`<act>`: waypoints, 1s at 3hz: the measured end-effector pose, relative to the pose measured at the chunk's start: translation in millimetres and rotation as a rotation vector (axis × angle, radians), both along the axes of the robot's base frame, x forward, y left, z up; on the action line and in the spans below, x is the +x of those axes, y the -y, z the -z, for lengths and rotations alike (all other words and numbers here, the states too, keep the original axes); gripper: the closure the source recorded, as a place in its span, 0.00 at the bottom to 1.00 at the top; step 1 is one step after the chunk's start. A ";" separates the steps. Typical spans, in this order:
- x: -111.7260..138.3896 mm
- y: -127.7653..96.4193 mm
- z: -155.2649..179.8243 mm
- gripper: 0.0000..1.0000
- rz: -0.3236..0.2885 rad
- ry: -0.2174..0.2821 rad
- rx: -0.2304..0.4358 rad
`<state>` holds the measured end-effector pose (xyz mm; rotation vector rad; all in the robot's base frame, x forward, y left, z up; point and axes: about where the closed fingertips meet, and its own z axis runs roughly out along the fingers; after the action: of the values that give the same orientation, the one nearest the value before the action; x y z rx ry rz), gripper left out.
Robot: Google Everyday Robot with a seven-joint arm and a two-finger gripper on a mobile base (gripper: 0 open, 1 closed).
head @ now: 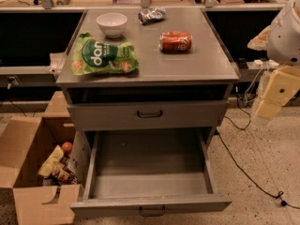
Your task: Place green rice chip bag into middle drawer
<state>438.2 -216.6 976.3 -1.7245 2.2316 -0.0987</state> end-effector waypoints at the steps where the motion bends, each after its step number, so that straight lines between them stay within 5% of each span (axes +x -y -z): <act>1: 0.0 0.0 0.0 0.00 0.000 0.000 0.000; 2: 3.2 -5.7 -7.6 0.00 -0.018 0.022 0.013; 3: 46.3 -45.5 -13.2 0.00 -0.132 0.102 0.024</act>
Offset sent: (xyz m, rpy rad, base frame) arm 0.0069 0.0115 0.0112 0.0300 -0.0250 0.0419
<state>484.5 -171.2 989.4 -1.8063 2.0338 -0.1268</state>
